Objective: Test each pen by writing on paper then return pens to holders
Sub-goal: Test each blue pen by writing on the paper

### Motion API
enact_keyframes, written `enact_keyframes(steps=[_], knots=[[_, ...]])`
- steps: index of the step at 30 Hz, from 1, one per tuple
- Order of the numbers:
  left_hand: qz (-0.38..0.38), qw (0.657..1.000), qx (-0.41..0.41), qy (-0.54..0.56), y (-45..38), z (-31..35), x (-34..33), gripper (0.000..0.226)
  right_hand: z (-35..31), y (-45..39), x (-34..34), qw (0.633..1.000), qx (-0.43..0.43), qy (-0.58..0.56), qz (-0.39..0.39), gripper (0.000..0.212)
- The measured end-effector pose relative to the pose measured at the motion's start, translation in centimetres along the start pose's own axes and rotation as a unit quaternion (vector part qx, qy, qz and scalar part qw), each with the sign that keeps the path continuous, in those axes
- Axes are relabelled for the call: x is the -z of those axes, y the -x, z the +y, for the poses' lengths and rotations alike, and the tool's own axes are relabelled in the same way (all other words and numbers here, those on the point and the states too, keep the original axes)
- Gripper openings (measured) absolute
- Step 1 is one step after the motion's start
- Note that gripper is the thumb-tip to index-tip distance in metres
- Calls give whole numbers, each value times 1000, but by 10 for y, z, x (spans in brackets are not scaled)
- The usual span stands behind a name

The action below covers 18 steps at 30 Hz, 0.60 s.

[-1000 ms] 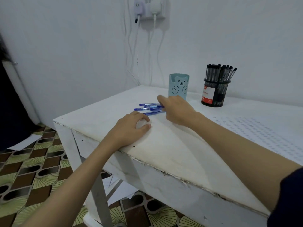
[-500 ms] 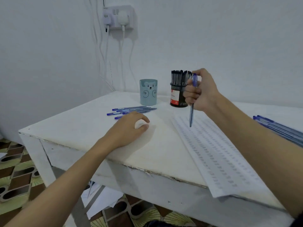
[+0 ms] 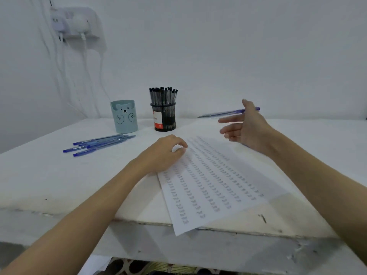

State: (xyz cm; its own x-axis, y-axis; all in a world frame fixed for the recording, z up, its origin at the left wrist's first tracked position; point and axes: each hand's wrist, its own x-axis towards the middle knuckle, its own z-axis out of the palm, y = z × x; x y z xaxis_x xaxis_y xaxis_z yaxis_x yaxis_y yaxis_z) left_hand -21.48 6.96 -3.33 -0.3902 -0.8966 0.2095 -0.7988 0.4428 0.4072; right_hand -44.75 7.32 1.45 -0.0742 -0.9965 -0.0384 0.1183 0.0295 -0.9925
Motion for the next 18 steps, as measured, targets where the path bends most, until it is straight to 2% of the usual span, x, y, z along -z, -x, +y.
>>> enact_keyframes(steps=[2, 4, 5, 8, 10, 14, 18], knots=[[-17, 1000, 3, -10, -13, 10, -6, 28, 9, 1, 10, 998, -4, 69, -2, 66], [-36, 999, 6, -22, -25, 18, -11, 31, 17, 3, 14, 996, 14, 84, -2, 36], [-45, 999, 5, -28, -32, 22, -14, 32, 20, 2, 17, 997, 26, 75, 23, 20], [-60, 997, 2, -39, -46, 25, -23, 38, 26, -4, 21, 992, 66, 55, 93, 24], [-65, 997, 0, -41, -54, 25, -28, 42, 27, -2, 20, 993, 76, 70, 61, 7], [-64, 997, 0, -35, -69, 23, -38, 48, 34, -5, 12, 985, 82, 150, -8, 21], [-34, 999, -15, -24, -74, 17, -45, 46, 47, -7, -1, 970, 152, 191, 15, 42]])
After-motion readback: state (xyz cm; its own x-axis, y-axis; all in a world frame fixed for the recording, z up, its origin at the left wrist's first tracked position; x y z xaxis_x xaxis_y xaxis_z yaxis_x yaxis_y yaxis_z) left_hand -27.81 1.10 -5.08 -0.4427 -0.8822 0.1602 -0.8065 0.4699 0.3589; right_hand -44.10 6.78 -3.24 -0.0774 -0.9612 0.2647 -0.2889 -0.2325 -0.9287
